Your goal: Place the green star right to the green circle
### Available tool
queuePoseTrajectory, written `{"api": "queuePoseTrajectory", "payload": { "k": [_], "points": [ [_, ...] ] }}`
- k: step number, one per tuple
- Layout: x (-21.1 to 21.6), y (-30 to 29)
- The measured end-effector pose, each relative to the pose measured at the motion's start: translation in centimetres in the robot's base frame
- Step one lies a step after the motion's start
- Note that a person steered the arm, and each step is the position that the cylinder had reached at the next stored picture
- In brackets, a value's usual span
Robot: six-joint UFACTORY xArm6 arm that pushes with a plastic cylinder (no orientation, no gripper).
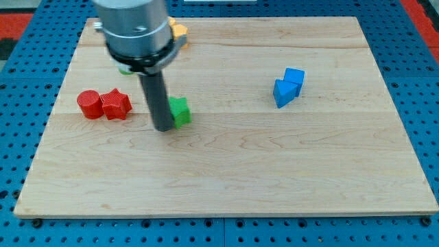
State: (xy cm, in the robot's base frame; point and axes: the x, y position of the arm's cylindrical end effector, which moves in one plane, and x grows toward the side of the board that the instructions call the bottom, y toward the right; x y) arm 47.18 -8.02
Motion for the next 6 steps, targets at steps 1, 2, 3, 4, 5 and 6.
{"api": "queuePoseTrajectory", "payload": {
  "k": [1, 2, 3, 4, 5, 6],
  "points": [
    [0.2, 3.2],
    [-5.1, 1.5],
    [-8.5, 1.6],
    [-8.3, 5.9],
    [-12.3, 6.3],
    [-14.0, 0.6]
  ]
}}
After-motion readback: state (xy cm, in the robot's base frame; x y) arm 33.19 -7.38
